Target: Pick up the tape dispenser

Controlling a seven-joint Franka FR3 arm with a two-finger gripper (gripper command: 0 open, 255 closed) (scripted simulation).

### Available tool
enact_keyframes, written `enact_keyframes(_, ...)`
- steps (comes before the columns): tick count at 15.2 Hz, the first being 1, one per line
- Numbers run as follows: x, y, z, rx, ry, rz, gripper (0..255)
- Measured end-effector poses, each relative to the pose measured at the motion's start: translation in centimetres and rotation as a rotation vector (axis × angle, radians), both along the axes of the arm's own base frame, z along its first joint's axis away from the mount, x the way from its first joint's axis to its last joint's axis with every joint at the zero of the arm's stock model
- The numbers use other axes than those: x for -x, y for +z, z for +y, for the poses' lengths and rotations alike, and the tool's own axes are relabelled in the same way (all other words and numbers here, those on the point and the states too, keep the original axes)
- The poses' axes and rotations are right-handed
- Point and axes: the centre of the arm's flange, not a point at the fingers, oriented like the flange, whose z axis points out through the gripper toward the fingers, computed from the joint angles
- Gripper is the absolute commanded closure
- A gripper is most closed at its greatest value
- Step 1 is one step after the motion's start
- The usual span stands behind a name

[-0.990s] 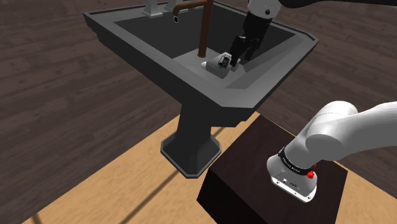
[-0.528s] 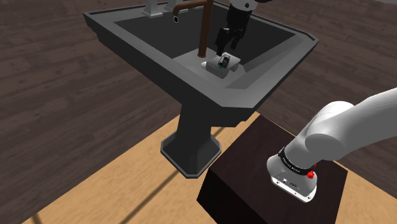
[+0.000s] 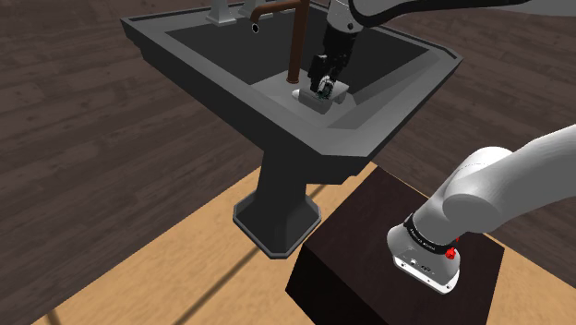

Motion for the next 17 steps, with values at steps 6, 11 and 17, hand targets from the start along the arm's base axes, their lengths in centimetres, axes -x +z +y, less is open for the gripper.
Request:
enact_keyframes(6, 0.0, -0.2, 0.0, 0.000, 0.000, -0.002, 255)
enact_keyframes(11, 0.0, -0.2, 0.1, 0.000, 0.000, -0.002, 255)
enact_keyframes(17, 0.0, 2.4, -0.1, 0.000, 0.000, 0.000, 255)
